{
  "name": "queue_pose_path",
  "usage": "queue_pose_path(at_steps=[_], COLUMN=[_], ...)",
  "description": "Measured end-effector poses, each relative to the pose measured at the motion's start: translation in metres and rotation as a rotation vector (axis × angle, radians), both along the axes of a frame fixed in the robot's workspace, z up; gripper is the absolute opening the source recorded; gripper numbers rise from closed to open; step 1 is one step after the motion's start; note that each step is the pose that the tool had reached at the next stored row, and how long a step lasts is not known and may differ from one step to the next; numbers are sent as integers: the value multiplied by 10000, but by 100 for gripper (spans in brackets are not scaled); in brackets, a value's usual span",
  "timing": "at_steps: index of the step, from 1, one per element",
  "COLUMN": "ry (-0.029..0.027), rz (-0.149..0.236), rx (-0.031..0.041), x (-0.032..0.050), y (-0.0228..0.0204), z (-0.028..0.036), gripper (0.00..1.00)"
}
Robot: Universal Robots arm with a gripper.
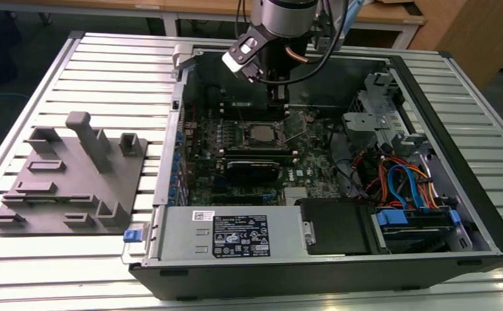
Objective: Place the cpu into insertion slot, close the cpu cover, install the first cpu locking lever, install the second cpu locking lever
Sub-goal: 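Close the cpu cover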
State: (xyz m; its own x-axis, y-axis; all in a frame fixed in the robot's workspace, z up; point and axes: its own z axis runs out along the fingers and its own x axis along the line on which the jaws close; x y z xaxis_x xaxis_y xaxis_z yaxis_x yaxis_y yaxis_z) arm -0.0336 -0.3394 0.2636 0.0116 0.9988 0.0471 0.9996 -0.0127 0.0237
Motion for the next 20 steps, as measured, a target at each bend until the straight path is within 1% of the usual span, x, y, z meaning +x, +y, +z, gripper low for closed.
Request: queue_pose_path(at_steps=[5,7,14,16,20], ry=[4,23,78,95,116], rz=[0,-1,0,-1,0], rx=[2,0,0,0,0], x=[61,86,134,154,254], y=[0,-3,-33,-36,-36], z=[-4,-9,-26,-27,-27], gripper=[11,11,11,11,11])
